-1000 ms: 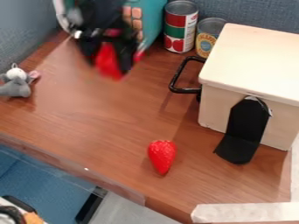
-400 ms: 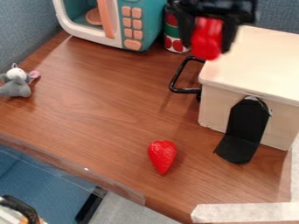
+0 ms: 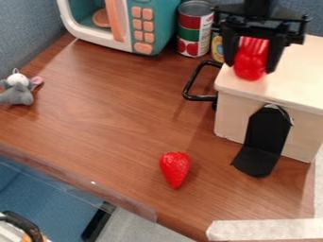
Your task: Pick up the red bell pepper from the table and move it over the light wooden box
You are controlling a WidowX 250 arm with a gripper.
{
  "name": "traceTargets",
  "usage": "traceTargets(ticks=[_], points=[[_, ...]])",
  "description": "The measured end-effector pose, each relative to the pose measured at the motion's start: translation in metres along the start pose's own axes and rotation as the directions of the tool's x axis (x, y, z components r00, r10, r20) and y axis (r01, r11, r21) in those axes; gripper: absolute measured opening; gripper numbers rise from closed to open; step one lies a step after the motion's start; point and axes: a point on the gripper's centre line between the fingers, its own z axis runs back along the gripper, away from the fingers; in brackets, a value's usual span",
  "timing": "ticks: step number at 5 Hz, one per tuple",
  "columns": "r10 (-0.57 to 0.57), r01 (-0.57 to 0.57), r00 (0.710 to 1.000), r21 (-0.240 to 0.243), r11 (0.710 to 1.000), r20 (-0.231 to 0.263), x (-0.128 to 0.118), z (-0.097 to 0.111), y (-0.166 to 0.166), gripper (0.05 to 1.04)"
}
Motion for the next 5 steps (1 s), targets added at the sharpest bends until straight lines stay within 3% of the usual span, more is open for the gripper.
traceTargets(ticks=[1, 2, 3, 5], points=[[-0.014, 0.014, 1.000, 0.001, 1.000, -0.012, 0.004, 0.000, -0.005, 0.806], [-0.010, 0.010, 1.000, -0.004, 1.000, -0.014, 0.005, 0.006, -0.006, 1.004], [0.004, -0.004, 1.000, -0.012, 1.000, 0.015, 0.007, 0.024, -0.007, 1.004], [0.040, -0.038, 0.984, -0.017, 0.999, 0.171, 0.004, 0.084, 0.005, 1.000]])
